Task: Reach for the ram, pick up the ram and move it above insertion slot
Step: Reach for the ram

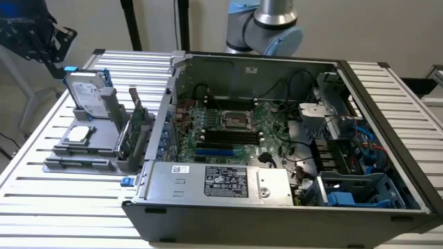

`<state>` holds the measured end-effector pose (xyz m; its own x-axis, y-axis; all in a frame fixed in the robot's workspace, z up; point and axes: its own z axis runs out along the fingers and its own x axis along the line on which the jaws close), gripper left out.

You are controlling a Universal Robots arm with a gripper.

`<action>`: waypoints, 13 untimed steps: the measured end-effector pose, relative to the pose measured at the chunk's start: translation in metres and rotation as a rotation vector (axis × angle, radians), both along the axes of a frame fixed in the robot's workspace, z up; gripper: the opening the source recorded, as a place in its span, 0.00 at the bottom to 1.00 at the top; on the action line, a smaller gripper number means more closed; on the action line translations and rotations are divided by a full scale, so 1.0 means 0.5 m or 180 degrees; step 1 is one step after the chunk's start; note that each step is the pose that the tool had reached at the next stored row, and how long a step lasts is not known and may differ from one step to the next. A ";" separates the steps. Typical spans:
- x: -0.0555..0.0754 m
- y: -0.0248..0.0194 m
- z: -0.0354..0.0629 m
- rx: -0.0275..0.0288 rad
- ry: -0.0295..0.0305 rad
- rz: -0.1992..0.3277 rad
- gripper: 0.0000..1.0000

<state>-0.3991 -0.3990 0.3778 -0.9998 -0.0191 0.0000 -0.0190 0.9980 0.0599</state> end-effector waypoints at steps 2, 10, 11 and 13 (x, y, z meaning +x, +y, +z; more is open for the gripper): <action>0.000 0.0000 0.000 0.0007 0.0000 0.0000 0.11; 0.000 0.0000 0.000 0.0033 0.0000 0.0000 0.11; 0.000 -0.0003 0.000 0.0036 0.0000 0.0000 0.11; 0.000 -0.0100 0.000 0.0036 0.0000 0.0001 0.11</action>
<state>-0.3990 -0.4040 0.3777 -0.9998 -0.0195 -0.0003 -0.0195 0.9973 0.0713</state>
